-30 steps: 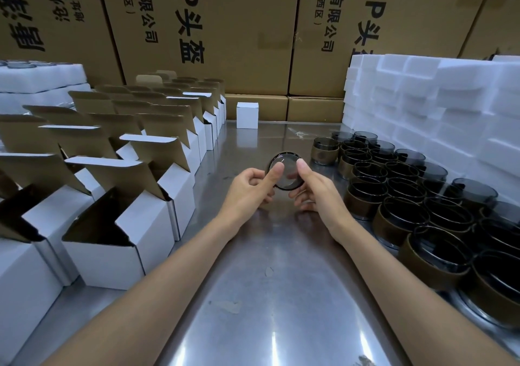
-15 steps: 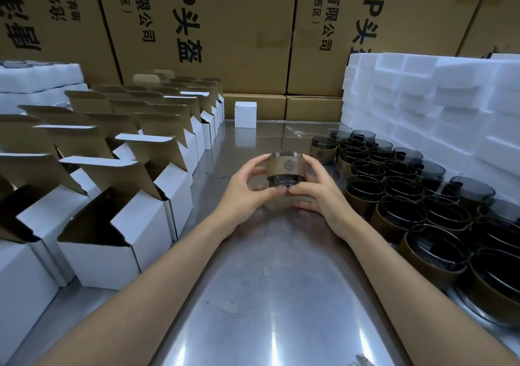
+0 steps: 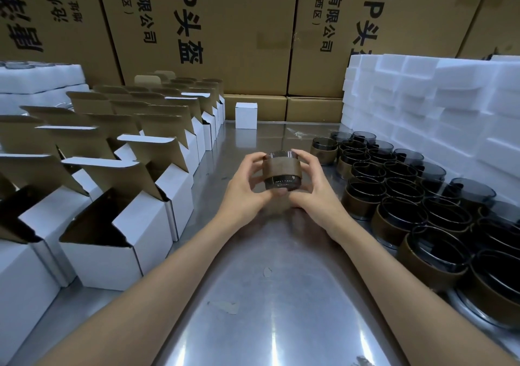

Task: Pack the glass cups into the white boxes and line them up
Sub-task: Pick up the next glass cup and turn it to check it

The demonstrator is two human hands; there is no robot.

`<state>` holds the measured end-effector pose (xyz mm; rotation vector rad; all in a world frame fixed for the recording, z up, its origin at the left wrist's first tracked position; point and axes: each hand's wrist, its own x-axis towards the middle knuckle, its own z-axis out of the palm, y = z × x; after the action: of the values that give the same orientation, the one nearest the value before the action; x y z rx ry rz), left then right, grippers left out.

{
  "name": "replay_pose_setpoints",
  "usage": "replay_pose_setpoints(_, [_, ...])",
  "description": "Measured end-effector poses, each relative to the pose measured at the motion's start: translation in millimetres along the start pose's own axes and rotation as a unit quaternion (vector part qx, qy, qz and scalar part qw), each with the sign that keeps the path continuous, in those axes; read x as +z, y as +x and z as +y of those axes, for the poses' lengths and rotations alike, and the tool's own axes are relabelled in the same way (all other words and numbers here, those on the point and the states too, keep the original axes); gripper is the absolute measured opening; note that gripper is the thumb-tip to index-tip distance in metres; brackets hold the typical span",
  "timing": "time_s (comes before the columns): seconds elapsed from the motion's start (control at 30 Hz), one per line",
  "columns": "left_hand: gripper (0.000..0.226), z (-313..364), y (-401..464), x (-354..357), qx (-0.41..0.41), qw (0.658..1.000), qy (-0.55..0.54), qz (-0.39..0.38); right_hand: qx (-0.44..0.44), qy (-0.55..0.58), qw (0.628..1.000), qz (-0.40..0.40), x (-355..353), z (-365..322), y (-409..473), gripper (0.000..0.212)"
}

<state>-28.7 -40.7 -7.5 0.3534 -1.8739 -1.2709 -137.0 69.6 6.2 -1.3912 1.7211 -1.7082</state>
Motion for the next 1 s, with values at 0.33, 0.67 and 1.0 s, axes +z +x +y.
replay_pose_setpoints(0.33, [0.065, 2.4, -3.7, 2.0, 0.102, 0.983, 0.147, -0.028, -0.069, -0.106, 0.990, 0.063, 2.2, 1.5, 1.0, 0.062])
replay_pose_setpoints(0.67, [0.068, 3.0, -3.6, -0.6, 0.052, 0.992, 0.102, -0.054, -0.022, -0.053, 0.997, 0.051, -0.5, 4.9, -1.1, 0.058])
replay_pose_setpoints(1.0, [0.061, 3.0, -2.8, -1.9, 0.002, 0.998, 0.048, -0.046, -0.010, -0.049, 0.999, 0.010, -1.8, 0.5, 0.0, 0.064])
